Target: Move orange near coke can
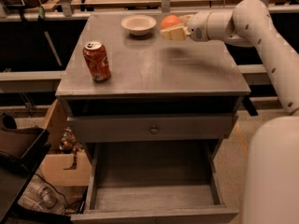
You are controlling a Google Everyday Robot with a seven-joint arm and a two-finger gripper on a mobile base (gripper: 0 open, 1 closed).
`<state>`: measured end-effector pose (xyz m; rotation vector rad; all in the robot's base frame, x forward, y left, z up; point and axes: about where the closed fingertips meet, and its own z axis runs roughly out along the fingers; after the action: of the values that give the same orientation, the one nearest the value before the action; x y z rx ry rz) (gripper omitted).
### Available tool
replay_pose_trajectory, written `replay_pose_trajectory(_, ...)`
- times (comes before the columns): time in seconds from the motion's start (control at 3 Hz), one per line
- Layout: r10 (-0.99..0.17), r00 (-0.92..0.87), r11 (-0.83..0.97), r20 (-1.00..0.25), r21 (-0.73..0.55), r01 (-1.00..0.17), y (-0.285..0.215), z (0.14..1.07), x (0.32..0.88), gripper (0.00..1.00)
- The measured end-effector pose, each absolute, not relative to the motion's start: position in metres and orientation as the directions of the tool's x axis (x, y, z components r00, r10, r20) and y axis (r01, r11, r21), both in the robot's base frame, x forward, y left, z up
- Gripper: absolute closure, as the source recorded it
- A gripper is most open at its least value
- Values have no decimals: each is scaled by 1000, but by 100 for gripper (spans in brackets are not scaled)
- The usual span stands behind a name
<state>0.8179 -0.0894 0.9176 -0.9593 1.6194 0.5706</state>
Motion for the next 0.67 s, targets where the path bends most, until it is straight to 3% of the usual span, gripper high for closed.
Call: replay_pose_trajectory(0.67, -243, -68, 372, -968, -28, -928, -11, 878, 726, 100)
